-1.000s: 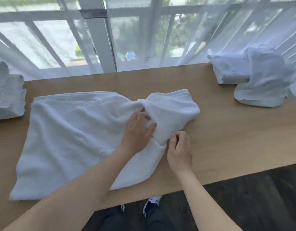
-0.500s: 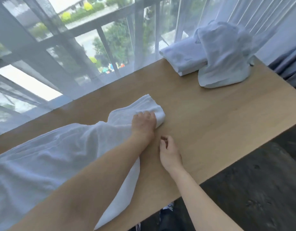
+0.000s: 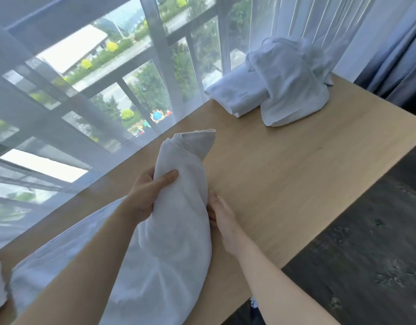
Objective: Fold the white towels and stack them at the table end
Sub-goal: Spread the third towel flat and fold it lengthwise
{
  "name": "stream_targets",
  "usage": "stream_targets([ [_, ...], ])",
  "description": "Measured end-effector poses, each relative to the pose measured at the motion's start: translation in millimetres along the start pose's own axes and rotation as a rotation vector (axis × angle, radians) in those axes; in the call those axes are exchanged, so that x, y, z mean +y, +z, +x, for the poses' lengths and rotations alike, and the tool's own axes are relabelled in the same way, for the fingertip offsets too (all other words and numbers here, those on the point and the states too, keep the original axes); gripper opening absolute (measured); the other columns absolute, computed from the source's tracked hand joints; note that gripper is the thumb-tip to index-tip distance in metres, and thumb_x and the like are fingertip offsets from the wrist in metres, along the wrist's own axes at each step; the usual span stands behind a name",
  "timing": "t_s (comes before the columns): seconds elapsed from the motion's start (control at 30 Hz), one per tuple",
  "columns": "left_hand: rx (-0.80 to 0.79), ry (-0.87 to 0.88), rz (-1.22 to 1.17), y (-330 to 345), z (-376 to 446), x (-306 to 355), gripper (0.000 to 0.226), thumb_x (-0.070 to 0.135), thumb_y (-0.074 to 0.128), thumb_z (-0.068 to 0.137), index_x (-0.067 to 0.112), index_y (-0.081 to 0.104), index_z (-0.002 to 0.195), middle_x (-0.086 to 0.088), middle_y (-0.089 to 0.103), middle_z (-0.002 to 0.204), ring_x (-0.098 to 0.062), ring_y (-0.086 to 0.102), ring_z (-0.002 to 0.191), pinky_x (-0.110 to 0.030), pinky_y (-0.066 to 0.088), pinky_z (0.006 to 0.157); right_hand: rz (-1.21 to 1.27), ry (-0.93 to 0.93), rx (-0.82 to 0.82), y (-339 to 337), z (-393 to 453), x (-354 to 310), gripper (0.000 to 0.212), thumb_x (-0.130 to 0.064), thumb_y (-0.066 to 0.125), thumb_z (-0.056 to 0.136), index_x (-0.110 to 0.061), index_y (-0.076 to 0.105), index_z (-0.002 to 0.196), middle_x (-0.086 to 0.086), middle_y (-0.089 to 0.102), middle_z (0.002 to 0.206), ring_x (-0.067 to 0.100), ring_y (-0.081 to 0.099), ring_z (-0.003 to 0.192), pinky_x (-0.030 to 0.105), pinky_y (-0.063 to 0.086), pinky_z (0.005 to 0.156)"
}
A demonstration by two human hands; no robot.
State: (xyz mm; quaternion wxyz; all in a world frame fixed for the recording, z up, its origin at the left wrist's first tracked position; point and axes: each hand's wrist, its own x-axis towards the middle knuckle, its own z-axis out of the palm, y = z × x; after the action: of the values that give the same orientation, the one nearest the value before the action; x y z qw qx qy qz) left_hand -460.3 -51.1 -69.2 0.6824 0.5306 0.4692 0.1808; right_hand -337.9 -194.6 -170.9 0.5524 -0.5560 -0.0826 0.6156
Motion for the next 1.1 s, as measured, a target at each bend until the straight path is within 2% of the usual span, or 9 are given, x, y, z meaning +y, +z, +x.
stream_targets([
  [0.17,-0.004,-0.045,-0.170,-8.9,0.0,-11.3,0.042,0.030,0.079,0.082,0.008,0.072,0.117,-0.020,0.071,0.119,-0.035,0.071,0.105,-0.039,0.060,0.077,0.135,0.041,-0.106,0.7,3.9,-11.4,0.060,-0.058,0.057,0.094,-0.030,0.046,0.146,-0.008,0.062,0.138,0.014,0.059,0.126,0.044,0.047,0.107],
  [0.33,0.032,0.009,-0.163,-0.9,1.3,-11.9,0.044,0.029,0.081,0.080,0.009,0.071,0.119,-0.017,0.072,0.117,-0.033,0.072,0.105,-0.039,0.060,0.077,0.203,-0.015,-0.052,-16.0,-5.5,-24.0,0.043,-0.033,0.071,0.092,-0.009,0.064,0.127,0.009,0.073,0.119,0.026,0.069,0.110,0.040,0.057,0.094],
  [0.47,0.252,0.178,0.121,31.8,12.9,-14.6,0.021,0.031,0.082,0.076,0.033,0.076,0.096,0.008,0.078,0.095,-0.011,0.073,0.085,-0.030,0.058,0.068,0.275,-0.103,0.049,-41.6,-17.2,-32.8,0.043,-0.022,0.078,0.086,-0.007,0.065,0.125,0.012,0.072,0.120,0.028,0.070,0.110,0.043,0.057,0.093],
  [0.57,0.341,0.312,0.392,63.1,23.3,-26.1,0.032,0.033,0.075,0.079,0.051,0.067,0.104,0.030,0.071,0.091,0.002,0.066,0.084,-0.026,0.053,0.073,0.315,-0.171,0.047,-62.0,-30.0,-37.9,0.052,-0.016,0.079,0.084,-0.010,0.059,0.132,0.011,0.070,0.124,0.029,0.068,0.113,0.045,0.055,0.096],
  [0.63,0.334,0.384,0.623,80.6,33.2,-36.9,0.042,0.034,0.071,0.085,0.052,0.058,0.120,0.038,0.065,0.108,0.000,0.061,0.105,-0.025,0.047,0.082,0.356,-0.181,0.114,-77.1,-37.7,-38.4,0.054,-0.015,0.081,0.081,-0.014,0.059,0.130,0.011,0.070,0.123,0.029,0.069,0.110,0.045,0.057,0.090],
  [0.7,0.269,0.321,0.908,93.3,46.3,-52.7,0.059,0.040,0.067,0.091,0.041,0.043,0.145,0.017,0.048,0.149,-0.013,0.040,0.141,-0.037,0.038,0.107,0.421,-0.161,0.307,-91.3,-44.1,-36.6,0.052,-0.015,0.083,0.079,-0.019,0.056,0.124,0.011,0.071,0.118,0.029,0.071,0.102,0.041,0.060,0.078],
  [0.77,0.164,0.169,1.124,100.2,54.2,-69.2,0.075,0.052,0.056,0.097,0.033,0.019,0.159,-0.001,0.015,0.168,-0.022,0.007,0.155,-0.047,0.016,0.120,0.428,-0.114,0.542,-105.1,-45.1,-31.9,0.053,-0.016,0.081,0.082,-0.024,0.048,0.122,0.008,0.066,0.115,0.029,0.070,0.098,0.043,0.061,0.077],
  [0.93,-0.044,-0.023,1.298,95.5,61.0,-101.8,0.075,0.066,0.035,0.098,0.043,-0.007,0.157,0.006,-0.013,0.169,-0.026,-0.011,0.155,-0.054,0.005,0.123,0.109,-0.035,0.597,-129.0,-42.9,-34.5,0.026,-0.022,0.072,0.090,-0.028,0.055,0.109,0.002,0.062,0.117,0.022,0.062,0.103,0.042,0.056,0.088],
  [1.1,-0.026,-0.009,1.331,93.8,72.6,-102.4,0.076,0.068,0.029,0.098,0.043,-0.014,0.156,0.009,-0.019,0.167,-0.023,-0.015,0.154,-0.050,0.001,0.123,-0.293,-0.152,0.536,-143.9,-28.1,-65.6,0.015,-0.026,0.065,0.093,-0.034,0.059,0.104,-0.009,0.062,0.114,0.015,0.061,0.102,0.041,0.056,0.086],
])
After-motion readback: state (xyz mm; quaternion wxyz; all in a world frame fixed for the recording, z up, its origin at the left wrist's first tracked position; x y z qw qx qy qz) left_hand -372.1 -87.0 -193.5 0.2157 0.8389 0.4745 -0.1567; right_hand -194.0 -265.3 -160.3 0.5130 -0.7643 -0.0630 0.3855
